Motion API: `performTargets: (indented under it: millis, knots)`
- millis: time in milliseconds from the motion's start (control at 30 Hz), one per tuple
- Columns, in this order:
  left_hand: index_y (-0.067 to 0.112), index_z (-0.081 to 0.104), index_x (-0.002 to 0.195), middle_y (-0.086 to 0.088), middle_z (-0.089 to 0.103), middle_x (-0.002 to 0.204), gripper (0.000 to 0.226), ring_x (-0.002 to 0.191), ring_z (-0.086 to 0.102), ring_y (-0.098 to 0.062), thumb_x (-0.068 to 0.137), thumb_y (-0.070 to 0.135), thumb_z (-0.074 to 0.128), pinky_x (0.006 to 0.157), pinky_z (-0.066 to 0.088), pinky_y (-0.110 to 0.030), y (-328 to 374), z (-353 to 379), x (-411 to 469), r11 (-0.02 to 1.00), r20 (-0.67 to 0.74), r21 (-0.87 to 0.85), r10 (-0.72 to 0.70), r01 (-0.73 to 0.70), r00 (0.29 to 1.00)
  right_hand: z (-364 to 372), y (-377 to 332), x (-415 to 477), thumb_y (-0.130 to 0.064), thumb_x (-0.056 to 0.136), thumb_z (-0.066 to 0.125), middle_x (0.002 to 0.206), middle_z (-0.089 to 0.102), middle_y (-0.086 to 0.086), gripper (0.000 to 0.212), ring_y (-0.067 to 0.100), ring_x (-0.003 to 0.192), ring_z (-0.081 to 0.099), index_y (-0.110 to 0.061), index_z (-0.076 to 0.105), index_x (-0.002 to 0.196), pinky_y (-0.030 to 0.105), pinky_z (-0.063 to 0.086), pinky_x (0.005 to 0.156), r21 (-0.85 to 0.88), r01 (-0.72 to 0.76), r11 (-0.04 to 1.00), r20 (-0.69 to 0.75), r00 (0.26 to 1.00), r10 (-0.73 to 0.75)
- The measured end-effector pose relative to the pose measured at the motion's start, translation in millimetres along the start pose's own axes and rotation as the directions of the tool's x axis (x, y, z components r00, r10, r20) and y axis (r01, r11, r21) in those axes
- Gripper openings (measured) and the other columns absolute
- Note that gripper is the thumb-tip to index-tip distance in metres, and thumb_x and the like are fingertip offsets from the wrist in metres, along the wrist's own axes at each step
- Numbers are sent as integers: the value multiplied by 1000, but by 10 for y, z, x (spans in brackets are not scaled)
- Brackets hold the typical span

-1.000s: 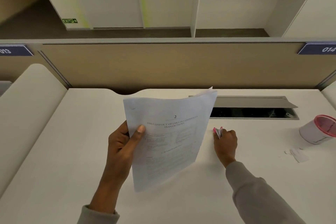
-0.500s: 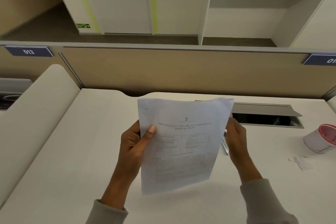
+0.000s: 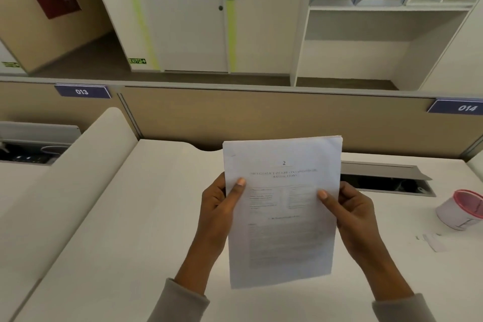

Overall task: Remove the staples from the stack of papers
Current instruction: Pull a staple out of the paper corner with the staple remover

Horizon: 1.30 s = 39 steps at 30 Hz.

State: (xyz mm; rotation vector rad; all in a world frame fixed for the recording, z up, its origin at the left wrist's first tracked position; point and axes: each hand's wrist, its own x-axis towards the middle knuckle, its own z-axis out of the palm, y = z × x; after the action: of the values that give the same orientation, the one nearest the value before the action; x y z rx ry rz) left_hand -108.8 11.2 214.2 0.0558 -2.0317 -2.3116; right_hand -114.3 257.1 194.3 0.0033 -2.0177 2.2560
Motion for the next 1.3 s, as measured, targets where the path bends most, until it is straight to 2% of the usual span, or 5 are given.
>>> performTargets:
  millis: [167, 433, 633, 933, 1300]
  knots:
    - [16, 67, 115, -5, 74, 106, 23, 95, 72, -27, 101, 29, 55, 70, 58, -33, 262, 17, -64, 999, -57, -36, 37, -39, 998, 35, -62, -177, -14, 88, 66, 103, 74, 10, 22, 35, 92, 70, -6, 68, 108, 51, 57, 81, -44, 20, 999, -76, 997, -24]
    - [13, 72, 114, -12, 74, 110, 32, 88, 70, -24, 92, 33, 60, 66, 56, -35, 481, 5, -204, 943, -135, -332, -56, 8, 989, 106, -159, -417, -13, 91, 64, 105, 73, 12, 20, 36, 91, 70, -5, 67, 109, 48, 57, 79, -6, 34, 999, -136, 990, -35]
    - [19, 76, 100, -6, 76, 102, 27, 82, 69, -19, 88, 38, 62, 62, 54, -32, 526, 13, -339, 929, -107, -368, -80, 35, 991, 100, -219, -573, -12, 92, 64, 103, 74, 12, 20, 36, 89, 71, -6, 67, 111, 48, 58, 79, -5, 37, 999, -144, 989, -37]
    - [16, 74, 104, -4, 77, 100, 19, 80, 72, -18, 95, 25, 60, 58, 55, -30, 578, -7, -488, 910, -78, -408, -114, 72, 990, 95, -245, -714, -14, 92, 64, 102, 75, 9, 18, 35, 88, 71, -10, 68, 109, 56, 56, 80, -43, 34, 999, -153, 987, -40]
    - [25, 79, 95, -2, 75, 101, 26, 88, 68, -18, 92, 38, 58, 67, 54, -34, 586, -9, -507, 926, -41, -376, -60, 40, 997, 75, -255, -775, -13, 92, 64, 102, 75, 8, 18, 34, 88, 71, -9, 68, 109, 49, 58, 77, -41, 39, 998, -158, 986, -45]
